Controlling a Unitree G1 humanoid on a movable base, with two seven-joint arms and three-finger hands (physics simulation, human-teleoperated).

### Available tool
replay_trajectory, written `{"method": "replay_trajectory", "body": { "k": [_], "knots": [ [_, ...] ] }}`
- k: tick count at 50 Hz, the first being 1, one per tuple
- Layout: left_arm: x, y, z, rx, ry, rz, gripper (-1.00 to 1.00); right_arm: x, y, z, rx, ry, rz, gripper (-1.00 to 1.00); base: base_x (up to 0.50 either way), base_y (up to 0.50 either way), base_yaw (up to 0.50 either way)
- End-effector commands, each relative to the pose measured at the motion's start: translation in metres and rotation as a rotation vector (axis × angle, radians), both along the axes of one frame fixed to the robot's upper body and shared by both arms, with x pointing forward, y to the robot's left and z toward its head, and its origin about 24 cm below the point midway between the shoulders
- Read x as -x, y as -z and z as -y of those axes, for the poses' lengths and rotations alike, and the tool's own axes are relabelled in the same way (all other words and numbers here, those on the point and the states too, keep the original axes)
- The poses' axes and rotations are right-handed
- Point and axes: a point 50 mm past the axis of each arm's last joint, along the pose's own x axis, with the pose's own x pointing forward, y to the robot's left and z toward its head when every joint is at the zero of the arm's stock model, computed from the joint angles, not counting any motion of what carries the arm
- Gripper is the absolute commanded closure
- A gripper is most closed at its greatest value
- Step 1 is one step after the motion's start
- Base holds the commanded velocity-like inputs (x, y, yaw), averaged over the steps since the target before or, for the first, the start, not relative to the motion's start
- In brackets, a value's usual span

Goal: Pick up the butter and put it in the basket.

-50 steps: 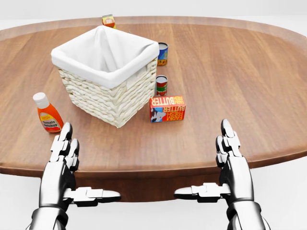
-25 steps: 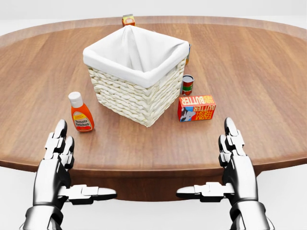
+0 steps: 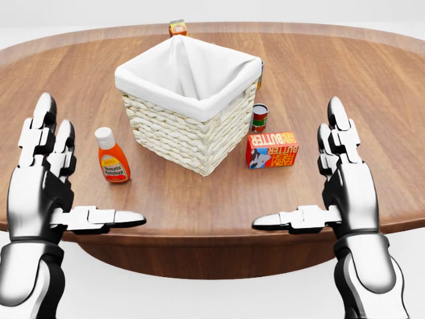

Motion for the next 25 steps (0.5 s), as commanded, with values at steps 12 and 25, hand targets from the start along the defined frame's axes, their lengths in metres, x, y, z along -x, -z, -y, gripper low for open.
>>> {"method": "replay_trajectory", "body": {
  "k": [12, 25],
  "knots": [
    [-0.018, -0.058, -0.004, 0.009, -0.014, 0.206, -1.0, -0.019, -0.065, -0.003, 0.059, -0.032, 0.231, -1.0, 0.0, 0.0, 0.0],
    [-0.015, -0.067, -0.007, 0.021, -0.024, 0.245, -1.0, -0.015, -0.066, 0.001, 0.067, -0.021, 0.24, -1.0, 0.24, 0.0, 0.0]
  ]
}}
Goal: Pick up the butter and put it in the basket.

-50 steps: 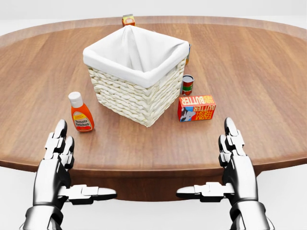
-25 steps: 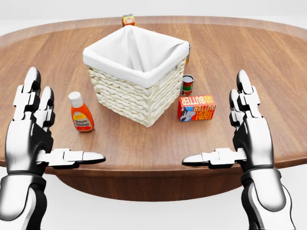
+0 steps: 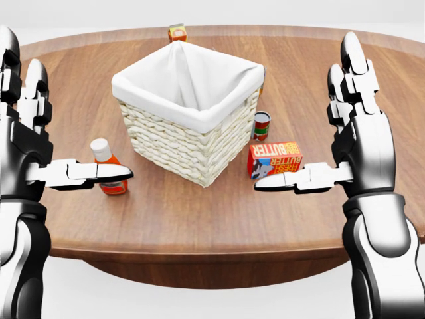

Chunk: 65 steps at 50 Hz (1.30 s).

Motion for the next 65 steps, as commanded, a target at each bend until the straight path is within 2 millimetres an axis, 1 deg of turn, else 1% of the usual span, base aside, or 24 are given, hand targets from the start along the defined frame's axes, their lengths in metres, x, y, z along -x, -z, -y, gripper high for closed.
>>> {"method": "replay_trajectory", "body": {
  "k": [1, 17, 35, 43, 45, 52, 65],
  "knots": [
    [0.001, -0.01, -0.002, 0.009, -0.006, 0.041, -1.0, 0.001, -0.007, 0.002, 0.011, 0.005, 0.029, -1.0, 0.5, 0.0, 0.0],
    [0.001, -0.009, 0.0, 0.005, -0.002, 0.034, -1.0, 0.003, -0.003, 0.004, 0.013, 0.013, 0.013, -1.0, 0.5, 0.0, 0.0],
    [0.0, -0.006, 0.0, 0.004, -0.001, 0.025, -1.0, 0.007, -0.002, 0.007, 0.004, 0.017, 0.018, -1.0, 0.49, 0.0, 0.0],
    [0.0, -0.006, -0.001, 0.006, -0.001, 0.021, -1.0, 0.006, 0.0, 0.007, -0.004, 0.021, 0.011, -1.0, 0.02, 0.0, 0.0],
    [0.0, -0.007, -0.001, 0.007, -0.001, 0.026, -1.0, 0.008, 0.002, 0.005, 0.025, 0.008, 0.002, -1.0, 0.0, 0.0, 0.0],
    [0.002, -0.007, -0.001, 0.008, 0.0, 0.029, -1.0, 0.01, 0.002, 0.004, 0.024, 0.007, 0.005, -1.0, 0.4, 0.0, 0.0],
    [0.0, -0.005, -0.003, 0.013, -0.003, 0.02, -1.0, 0.01, 0.004, 0.005, 0.03, 0.012, -0.005, -1.0, 0.0, 0.0, 0.0]
  ]
}}
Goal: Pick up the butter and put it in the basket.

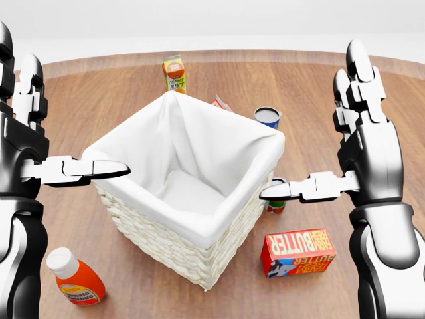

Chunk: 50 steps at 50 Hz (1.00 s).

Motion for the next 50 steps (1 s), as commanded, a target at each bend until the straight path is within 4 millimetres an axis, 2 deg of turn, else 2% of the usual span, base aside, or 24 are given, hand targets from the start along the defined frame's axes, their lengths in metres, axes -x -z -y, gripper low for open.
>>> {"method": "replay_trajectory", "body": {
  "k": [1, 37, 44, 50],
  "knots": [
    [-0.001, 0.002, -0.001, 0.003, -0.001, -0.009, -1.0, 0.0, 0.002, 0.0, 0.008, 0.001, -0.008, -1.0, 0.0, 0.0, 0.0],
    [-0.003, 0.005, -0.001, 0.004, 0.0, -0.024, -1.0, 0.011, -0.002, 0.005, 0.029, -0.001, 0.017, -1.0, 0.06, 0.0, 0.0],
    [-0.003, 0.004, -0.002, 0.005, -0.001, -0.023, -1.0, 0.012, -0.001, 0.011, 0.072, 0.027, 0.009, -1.0, 0.0, 0.0, 0.0],
    [-0.003, 0.005, -0.002, 0.005, -0.002, -0.024, -1.0, 0.017, -0.003, 0.012, 0.18, 0.04, 0.009, -1.0, 0.0, 0.0, 0.0]
  ]
}}
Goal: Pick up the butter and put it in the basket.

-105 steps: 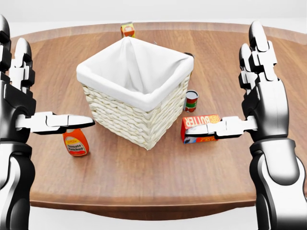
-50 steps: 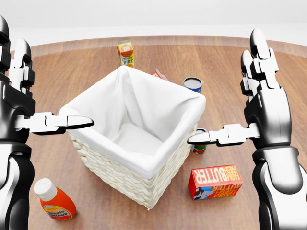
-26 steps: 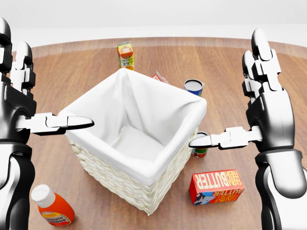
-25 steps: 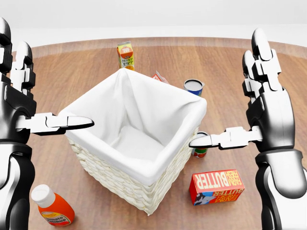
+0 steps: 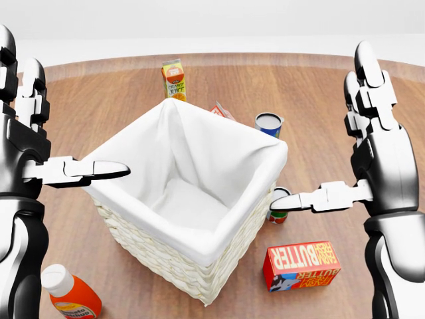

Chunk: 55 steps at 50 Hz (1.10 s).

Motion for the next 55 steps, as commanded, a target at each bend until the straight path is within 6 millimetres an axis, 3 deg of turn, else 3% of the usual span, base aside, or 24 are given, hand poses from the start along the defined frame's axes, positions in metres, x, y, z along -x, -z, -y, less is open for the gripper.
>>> {"method": "replay_trajectory", "body": {
  "k": [1, 12, 20, 37, 55],
  "knots": [
    [0.0, 0.0, -0.001, 0.001, -0.002, -0.003, -1.0, 0.007, -0.001, 0.003, 0.136, 0.022, -0.005, -1.0, 0.0, 0.0, 0.0],
    [-0.001, 0.002, -0.003, 0.006, -0.006, -0.009, -1.0, 0.021, -0.001, -0.002, 0.484, 0.007, -0.064, -1.0, 0.0, 0.0, 0.0],
    [-0.003, 0.003, -0.006, 0.014, -0.01, -0.018, -1.0, 0.018, 0.005, 0.005, 0.617, 0.08, -0.134, -1.0, 0.0, 0.0, 0.0],
    [0.0, 0.002, -0.015, 0.024, -0.027, -0.013, -1.0, 0.013, 0.023, 0.001, 0.976, 0.045, -0.372, -1.0, 0.0, 0.0, 0.0],
    [0.004, -0.003, -0.022, 0.032, -0.036, 0.009, -1.0, 0.017, 0.033, 0.012, 1.188, 0.284, -0.507, -1.0, 0.0, 0.0, 0.0]
  ]
}}
